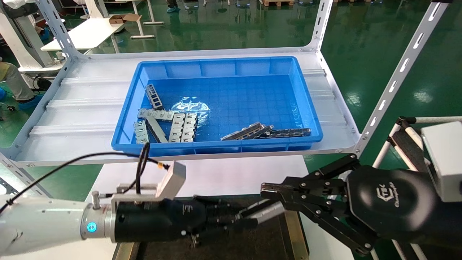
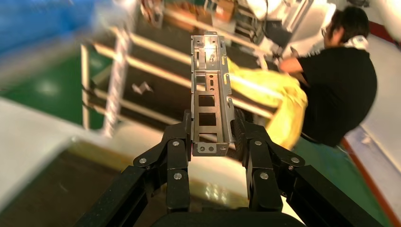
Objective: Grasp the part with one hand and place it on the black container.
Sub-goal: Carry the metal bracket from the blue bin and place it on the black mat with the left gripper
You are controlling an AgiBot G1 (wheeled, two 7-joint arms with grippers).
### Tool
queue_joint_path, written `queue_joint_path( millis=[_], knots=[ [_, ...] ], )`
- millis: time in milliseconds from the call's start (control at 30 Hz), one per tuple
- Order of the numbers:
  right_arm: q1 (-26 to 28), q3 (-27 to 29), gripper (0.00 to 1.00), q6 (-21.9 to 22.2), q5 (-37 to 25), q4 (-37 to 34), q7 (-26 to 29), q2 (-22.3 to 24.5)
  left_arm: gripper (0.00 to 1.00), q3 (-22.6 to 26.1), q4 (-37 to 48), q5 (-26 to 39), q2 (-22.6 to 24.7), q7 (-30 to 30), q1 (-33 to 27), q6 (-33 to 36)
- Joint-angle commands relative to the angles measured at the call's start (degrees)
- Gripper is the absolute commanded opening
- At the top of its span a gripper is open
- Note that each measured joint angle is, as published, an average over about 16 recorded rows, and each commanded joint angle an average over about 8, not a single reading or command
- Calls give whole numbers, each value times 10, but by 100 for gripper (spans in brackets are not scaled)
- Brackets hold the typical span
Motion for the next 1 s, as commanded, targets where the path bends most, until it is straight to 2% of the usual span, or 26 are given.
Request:
queue_joint_path(
  millis=[33, 267, 467, 767, 1000],
  knots=[
    [0, 0, 0, 0, 0, 0, 0, 0, 0, 5, -35, 2, -8, -12, 31, -10],
    [0, 0, 0, 0, 0, 0, 0, 0, 0, 9, -139, 17, -20, -62, 125, -131],
    [0, 0, 0, 0, 0, 0, 0, 0, 0, 8, -210, 38, -13, -109, 201, -282],
    [0, 0, 0, 0, 0, 0, 0, 0, 0, 17, -311, 86, 29, -190, 307, -550],
    [0, -1, 0, 0, 0, 0, 0, 0, 0, 41, -333, 111, 82, -253, 347, -707]
  ],
)
